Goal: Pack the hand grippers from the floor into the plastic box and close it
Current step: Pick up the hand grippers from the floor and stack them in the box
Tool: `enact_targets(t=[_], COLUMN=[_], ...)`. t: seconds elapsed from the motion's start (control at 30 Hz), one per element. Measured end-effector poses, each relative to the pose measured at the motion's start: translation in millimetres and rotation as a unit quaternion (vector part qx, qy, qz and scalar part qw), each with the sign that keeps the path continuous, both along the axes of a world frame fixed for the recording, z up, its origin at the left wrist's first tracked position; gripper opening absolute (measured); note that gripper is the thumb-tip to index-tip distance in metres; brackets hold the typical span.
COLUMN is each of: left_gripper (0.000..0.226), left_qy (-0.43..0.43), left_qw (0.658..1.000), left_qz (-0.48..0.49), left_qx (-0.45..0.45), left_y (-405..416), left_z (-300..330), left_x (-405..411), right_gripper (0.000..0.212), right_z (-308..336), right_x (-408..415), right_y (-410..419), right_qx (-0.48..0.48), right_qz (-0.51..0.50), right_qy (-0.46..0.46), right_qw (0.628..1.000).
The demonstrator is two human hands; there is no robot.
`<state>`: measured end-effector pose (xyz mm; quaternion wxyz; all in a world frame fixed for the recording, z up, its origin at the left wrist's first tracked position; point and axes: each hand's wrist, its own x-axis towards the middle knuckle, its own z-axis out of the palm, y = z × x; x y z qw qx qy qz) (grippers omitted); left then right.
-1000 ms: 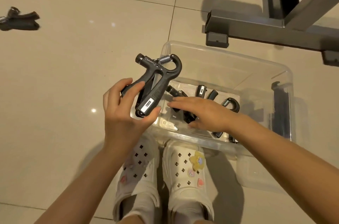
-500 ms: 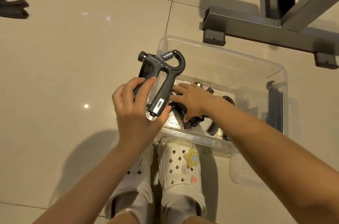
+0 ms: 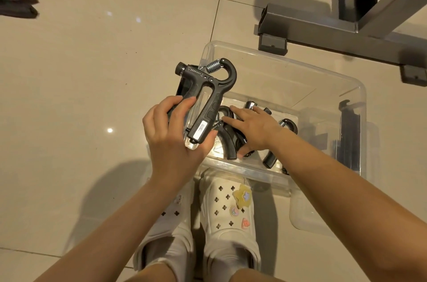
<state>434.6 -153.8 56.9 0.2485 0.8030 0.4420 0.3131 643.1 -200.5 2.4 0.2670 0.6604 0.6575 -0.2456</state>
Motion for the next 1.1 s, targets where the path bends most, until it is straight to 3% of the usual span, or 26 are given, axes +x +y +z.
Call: enact_targets(t=[0.17,0.37,0.5,0.63,0.73,0.83,1.1], left_gripper=[0.062,0.061,0.063,0.063,0.062,0.062,0.059], left_qy=[-0.002,-0.004,-0.006,-0.013,-0.022,-0.026,-0.019], left_qw=[1.000,1.000,1.000,1.000,0.999,0.999,0.999], left_qz=[-0.004,-0.009,-0.012,-0.009,-0.005,-0.007,-0.008], left_qx=[-0.003,0.007,0.003,-0.015,-0.031,-0.028,-0.033], left_y=[1,2,1,1,0,0,-1], left_z=[-1,1,0,1,2,2,3], left_x=[-1,0,-1,-1,-1,-1,-1], right_gripper=[0.103,0.106,0.113,0.103,0.087,0.085,0.094], right_z=[4,-2,-9,-7,-7,-10,-14], right_x=[-5,-7,-18,-18,-11,-4,3], right_y=[3,7,13,13,13,1,-1], right_qx=[0.037,0.011,0.024,0.080,0.118,0.090,-0.024], right_qz=[-0.004,0.049,0.074,-0.048,-0.137,-0.086,-0.013], right_qy=[-0.047,0.014,-0.041,-0.055,0.008,0.045,0.022], right_qw=[0.998,0.999,0.996,0.994,0.983,0.991,0.999])
